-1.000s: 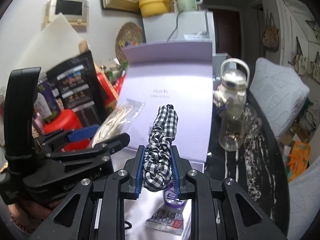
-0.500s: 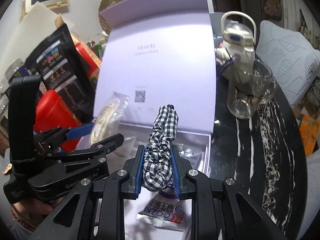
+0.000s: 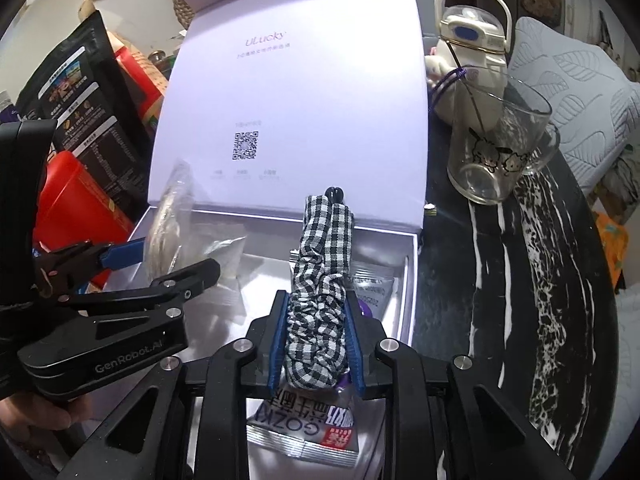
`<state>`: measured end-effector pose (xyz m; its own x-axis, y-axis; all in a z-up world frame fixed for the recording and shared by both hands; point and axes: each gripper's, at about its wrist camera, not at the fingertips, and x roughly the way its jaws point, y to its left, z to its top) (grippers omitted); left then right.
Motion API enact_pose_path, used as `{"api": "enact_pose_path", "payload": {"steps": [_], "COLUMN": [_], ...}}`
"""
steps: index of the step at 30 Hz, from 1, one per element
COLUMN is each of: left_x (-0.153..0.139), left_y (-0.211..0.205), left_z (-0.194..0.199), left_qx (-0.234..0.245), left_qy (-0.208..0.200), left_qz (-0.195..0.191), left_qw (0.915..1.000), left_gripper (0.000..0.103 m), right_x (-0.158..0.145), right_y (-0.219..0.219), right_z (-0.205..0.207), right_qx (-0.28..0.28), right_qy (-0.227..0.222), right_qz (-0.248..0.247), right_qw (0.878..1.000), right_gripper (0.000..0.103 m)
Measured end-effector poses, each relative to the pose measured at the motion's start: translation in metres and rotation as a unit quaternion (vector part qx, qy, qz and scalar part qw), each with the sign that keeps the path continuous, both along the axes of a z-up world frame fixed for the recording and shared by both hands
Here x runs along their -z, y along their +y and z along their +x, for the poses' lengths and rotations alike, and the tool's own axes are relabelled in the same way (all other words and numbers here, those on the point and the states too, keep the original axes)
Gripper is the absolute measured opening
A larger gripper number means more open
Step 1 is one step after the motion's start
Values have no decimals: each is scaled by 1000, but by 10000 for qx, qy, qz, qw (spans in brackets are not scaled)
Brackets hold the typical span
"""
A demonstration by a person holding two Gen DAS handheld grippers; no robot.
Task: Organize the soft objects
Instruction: 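Carry the scrunchie into the lavender box with the right tool while the left carries the bagged cord there, then open both tools in the box and withdraw them toward the pile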
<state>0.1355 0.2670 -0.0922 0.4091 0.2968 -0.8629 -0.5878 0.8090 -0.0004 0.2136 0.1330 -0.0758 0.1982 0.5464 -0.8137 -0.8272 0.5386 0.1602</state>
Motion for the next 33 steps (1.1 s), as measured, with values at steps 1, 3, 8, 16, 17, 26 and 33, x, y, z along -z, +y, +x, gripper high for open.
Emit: {"api": "enact_pose_path", "payload": {"steps": [1,3,8,16,17,26,33], "left_x": [0,-3,-9,-27,-30,-68,-107], "left_y": [-1,-6,-18,-28,-30,-36,-52], "left_z": [2,5,9,8,7,-11,-27], "left_qx": [2,-18,-34,-118,-129,-127,-95], "left_qy": [38,87,120,-69,-108,-452,-776], "left_qz": [18,77,314,400,419,731,940], "left_qw": [10000,9999,9994,9991,9990,9962,9925], "left_gripper": [63,63,64,65,65,65,65], "right_x": [-1,-2,-9,-27,-30,-62,-95], "right_y": [0,-1,-7,-22,-24,-36,-54], "right_z": [0,1,0,-9,-9,-19,-30], "right_qx": [8,37,102,176,188,302,394], "right_qy": [5,8,-38,-173,-199,-538,-816], "right_qz": [-5,5,63,247,274,424,640], "right_qw": [10000,10000,9999,9994,9992,9972,9938], "right_gripper": [29,33,45,45,45,45,45]}}
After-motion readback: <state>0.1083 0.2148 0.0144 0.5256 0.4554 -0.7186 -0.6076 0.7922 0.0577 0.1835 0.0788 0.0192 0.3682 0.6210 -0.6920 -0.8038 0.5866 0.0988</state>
